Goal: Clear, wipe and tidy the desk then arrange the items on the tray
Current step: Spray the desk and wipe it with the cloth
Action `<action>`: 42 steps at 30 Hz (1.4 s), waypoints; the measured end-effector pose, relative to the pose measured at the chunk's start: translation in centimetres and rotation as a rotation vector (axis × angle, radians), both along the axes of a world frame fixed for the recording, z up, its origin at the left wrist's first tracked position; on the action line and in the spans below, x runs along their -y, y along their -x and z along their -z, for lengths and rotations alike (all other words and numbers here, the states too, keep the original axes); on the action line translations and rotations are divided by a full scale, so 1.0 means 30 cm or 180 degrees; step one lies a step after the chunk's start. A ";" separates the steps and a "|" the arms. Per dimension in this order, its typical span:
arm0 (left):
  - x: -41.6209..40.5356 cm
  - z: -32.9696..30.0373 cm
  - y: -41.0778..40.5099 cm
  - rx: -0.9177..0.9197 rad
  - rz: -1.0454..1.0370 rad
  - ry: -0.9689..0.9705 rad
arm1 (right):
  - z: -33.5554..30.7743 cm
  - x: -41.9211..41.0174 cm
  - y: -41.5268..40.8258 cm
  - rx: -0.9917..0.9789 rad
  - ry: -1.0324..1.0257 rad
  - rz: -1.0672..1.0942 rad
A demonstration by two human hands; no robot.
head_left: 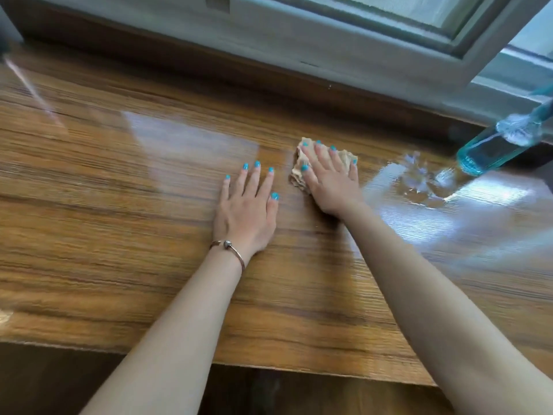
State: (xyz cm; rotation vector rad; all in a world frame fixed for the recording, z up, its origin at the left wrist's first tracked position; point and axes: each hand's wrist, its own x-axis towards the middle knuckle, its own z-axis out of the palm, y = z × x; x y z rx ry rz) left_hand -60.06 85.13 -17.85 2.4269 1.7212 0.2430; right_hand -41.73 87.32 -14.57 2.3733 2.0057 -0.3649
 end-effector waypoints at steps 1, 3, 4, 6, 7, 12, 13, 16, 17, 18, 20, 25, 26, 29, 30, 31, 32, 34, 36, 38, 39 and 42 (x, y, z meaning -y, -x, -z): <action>0.000 0.005 0.001 -0.0001 0.0001 0.0006 | 0.007 0.051 0.003 -0.0033 -0.0032 -0.0121; 0.004 0.012 0.003 -0.0036 -0.0054 -0.0003 | 0.032 0.262 0.019 -0.0058 -0.0287 -0.0491; 0.004 0.012 0.003 -0.0070 -0.0075 -0.0019 | 0.042 0.398 0.028 -0.0055 -0.0385 -0.0728; 0.001 0.008 -0.001 -0.0130 -0.0073 -0.0024 | 0.045 0.587 0.013 -0.0057 -0.0447 -0.1173; 0.004 0.006 -0.003 -0.0139 -0.0082 -0.0031 | 0.038 0.583 -0.025 -0.0086 -0.0275 -0.1345; 0.004 -0.008 -0.007 -0.0139 -0.0111 0.0037 | 0.006 0.064 -0.197 -0.0137 -0.0221 -0.0655; 0.003 -0.017 -0.006 -0.0114 -0.0085 0.0075 | 0.000 -0.018 -0.199 -0.0102 -0.0139 -0.0367; 0.034 -0.065 0.002 -0.0074 0.0045 0.0062 | 0.016 0.056 -0.139 -0.0082 -0.0117 -0.0173; 0.065 -0.082 0.000 -0.0176 0.0161 -0.0023 | 0.029 0.179 -0.117 0.0003 -0.0181 -0.0367; 0.109 -0.098 -0.007 -0.0279 0.0289 -0.0066 | 0.041 0.329 -0.102 0.0076 -0.0360 -0.0619; 0.216 -0.120 -0.034 -0.0176 0.0447 0.0006 | 0.053 0.607 -0.109 0.0167 -0.0504 -0.1075; 0.324 -0.123 -0.087 0.0078 0.0528 0.0339 | 0.012 0.353 -0.283 -0.0058 -0.0343 -0.0676; 0.314 -0.124 -0.095 0.0123 0.0535 0.0326 | 0.009 0.221 -0.303 -0.0107 -0.0393 -0.0371; 0.295 -0.125 -0.118 0.0165 0.0625 0.0350 | 0.016 -0.041 -0.317 -0.0072 -0.0141 0.0307; 0.290 -0.123 -0.119 0.0169 0.0590 0.0373 | 0.014 -0.048 -0.299 -0.0100 -0.0062 0.0389; 0.280 -0.124 -0.119 0.0199 0.0545 0.0373 | 0.015 -0.016 -0.277 -0.0143 -0.0024 0.0412; 0.265 -0.126 -0.118 0.0256 0.0544 0.0356 | 0.024 0.052 -0.249 -0.0155 -0.0058 0.0362; 0.231 -0.131 -0.130 0.0359 0.0705 0.0293 | 0.041 0.280 -0.176 0.0025 -0.0252 0.0035; 0.196 -0.131 -0.165 0.0291 0.0877 0.0282 | 0.053 0.552 -0.086 0.0105 -0.0428 -0.0465; 0.169 -0.123 -0.214 0.0261 0.0872 0.0307 | 0.048 0.699 -0.076 0.0036 -0.0336 -0.0796; 0.157 -0.118 -0.236 0.0251 0.0851 0.0304 | 0.033 0.682 -0.115 0.0015 -0.0164 -0.0898; 0.116 -0.113 -0.287 0.0242 0.0682 0.0314 | 0.007 0.408 -0.301 0.0119 -0.0314 -0.0789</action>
